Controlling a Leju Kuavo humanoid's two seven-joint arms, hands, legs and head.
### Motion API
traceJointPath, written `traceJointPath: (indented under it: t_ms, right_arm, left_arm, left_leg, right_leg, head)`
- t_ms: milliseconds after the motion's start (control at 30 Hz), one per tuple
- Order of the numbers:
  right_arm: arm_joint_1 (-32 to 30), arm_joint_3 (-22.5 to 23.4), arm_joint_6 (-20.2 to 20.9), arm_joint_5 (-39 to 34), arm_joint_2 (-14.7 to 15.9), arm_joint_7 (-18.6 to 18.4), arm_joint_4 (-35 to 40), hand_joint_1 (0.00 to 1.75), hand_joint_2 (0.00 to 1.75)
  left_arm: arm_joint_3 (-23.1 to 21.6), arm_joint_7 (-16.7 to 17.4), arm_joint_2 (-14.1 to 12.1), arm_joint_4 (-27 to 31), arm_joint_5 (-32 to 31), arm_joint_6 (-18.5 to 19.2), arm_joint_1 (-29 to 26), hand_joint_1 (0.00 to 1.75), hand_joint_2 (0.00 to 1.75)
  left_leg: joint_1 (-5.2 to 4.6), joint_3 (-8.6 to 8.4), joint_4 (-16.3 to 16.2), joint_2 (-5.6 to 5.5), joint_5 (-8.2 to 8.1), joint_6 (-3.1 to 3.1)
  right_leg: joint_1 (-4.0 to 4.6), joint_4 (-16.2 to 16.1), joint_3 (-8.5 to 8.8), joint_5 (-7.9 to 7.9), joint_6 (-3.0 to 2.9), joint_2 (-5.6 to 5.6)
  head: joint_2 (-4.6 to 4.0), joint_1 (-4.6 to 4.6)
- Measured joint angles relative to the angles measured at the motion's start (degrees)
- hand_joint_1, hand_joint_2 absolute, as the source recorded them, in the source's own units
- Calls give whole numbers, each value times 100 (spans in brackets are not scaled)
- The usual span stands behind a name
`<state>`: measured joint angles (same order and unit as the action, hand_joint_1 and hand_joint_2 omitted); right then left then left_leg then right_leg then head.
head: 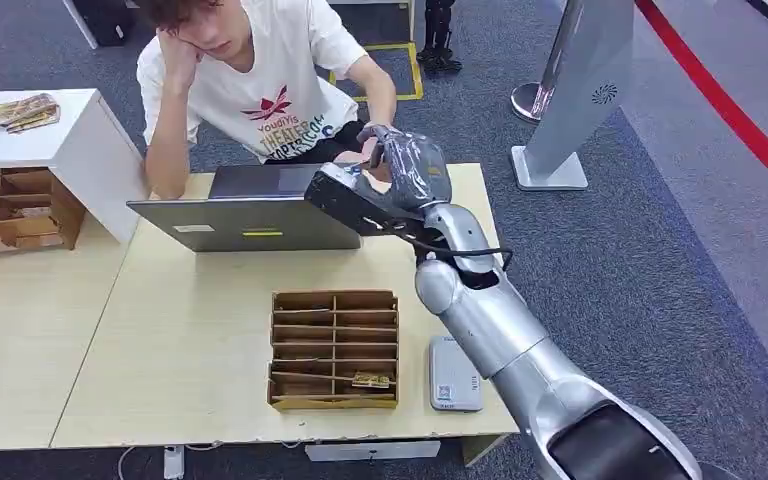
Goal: Pass the card to the sensor for recognition and then transmit it.
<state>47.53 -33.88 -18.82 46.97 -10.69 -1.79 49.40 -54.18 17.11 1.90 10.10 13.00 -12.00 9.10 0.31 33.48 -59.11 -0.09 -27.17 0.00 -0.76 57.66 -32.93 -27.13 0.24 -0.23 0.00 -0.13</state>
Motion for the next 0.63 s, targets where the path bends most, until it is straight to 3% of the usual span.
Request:
traceJointPath:
  t_ms: [333,533,633]
  right_arm:
    - [-276,22,285,-624,-70,512,220,0,0]
    - [-1064,37,997,-2207,-55,1100,1273,0,0]
    - [-1533,37,1816,-3672,19,1468,1959,0,0]
  left_arm:
    - [0,-24,-2,0,83,-44,-29,0,175]
    - [13,-168,-7,0,271,-160,-133,0,175]
    - [28,-260,-9,0,369,-227,-208,0,175]
  left_leg:
    - [0,0,0,-1,0,0]
    - [0,2,0,0,-3,0]
    - [0,4,0,1,-5,-2]
  right_leg:
    - [0,0,0,0,0,-1]
    - [0,-2,-6,-4,3,0]
    - [0,-3,-8,-4,4,1]
  head:
    - [0,2]
    - [0,4]
    - [0,0]
